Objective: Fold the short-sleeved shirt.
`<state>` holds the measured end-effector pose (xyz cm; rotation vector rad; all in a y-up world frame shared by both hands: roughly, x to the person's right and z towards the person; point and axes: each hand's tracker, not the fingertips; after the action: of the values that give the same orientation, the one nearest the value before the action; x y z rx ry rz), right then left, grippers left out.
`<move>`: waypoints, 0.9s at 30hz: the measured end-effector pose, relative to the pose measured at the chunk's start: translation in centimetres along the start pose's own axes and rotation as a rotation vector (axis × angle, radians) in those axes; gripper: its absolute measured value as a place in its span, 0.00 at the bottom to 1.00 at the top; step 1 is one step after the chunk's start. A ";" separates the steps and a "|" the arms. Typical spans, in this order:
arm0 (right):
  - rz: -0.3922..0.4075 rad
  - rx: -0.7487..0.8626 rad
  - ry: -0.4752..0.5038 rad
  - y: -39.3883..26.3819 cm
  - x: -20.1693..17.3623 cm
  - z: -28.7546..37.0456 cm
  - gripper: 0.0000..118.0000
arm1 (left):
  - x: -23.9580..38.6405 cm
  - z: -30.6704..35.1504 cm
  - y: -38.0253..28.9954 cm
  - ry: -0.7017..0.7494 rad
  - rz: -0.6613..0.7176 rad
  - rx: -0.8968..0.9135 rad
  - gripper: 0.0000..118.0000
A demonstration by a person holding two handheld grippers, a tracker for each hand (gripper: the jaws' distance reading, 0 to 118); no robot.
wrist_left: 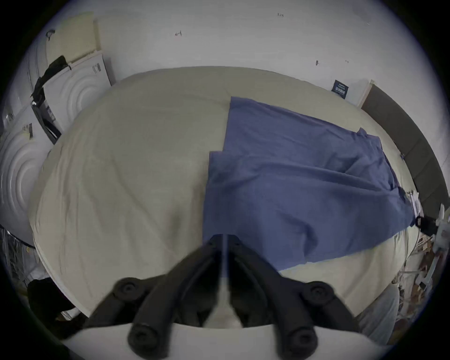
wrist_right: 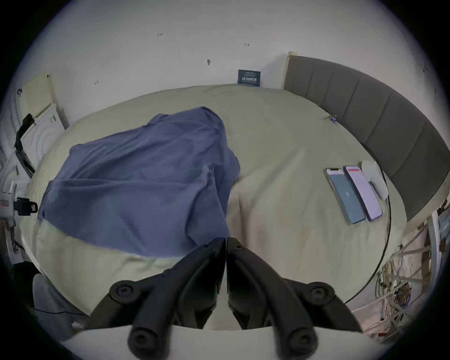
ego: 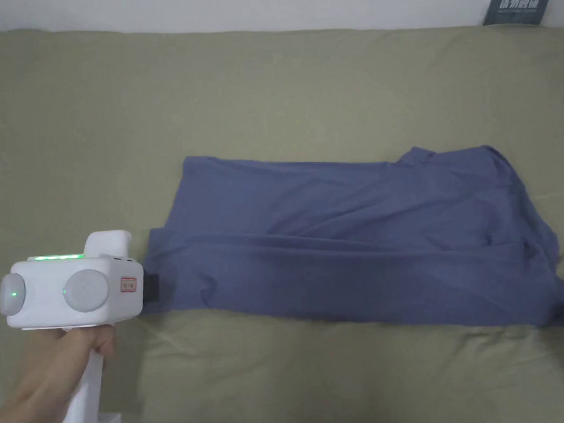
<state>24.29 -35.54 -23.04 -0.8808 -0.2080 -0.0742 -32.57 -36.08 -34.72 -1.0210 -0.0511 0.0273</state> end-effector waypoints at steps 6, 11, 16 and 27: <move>-0.014 -0.023 0.013 -0.4 0.3 -0.5 0.07 | 1.5 -2.8 0.3 0.096 -0.008 -0.053 0.95; 0.005 -0.042 0.024 0.2 0.3 -1.3 0.11 | 1.6 -2.7 0.0 0.071 0.018 -0.054 0.72; -0.021 -0.066 0.039 1.1 1.1 -3.0 0.99 | 1.8 -1.6 0.1 -0.009 0.017 -0.016 0.10; -0.067 -0.182 0.074 2.7 0.7 -7.8 0.47 | 2.3 -2.0 0.2 0.002 0.010 -0.027 0.09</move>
<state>26.51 -39.81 -29.74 -1.0503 -0.1629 -0.1904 -30.18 -37.52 -35.88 -1.0483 -0.0450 0.0352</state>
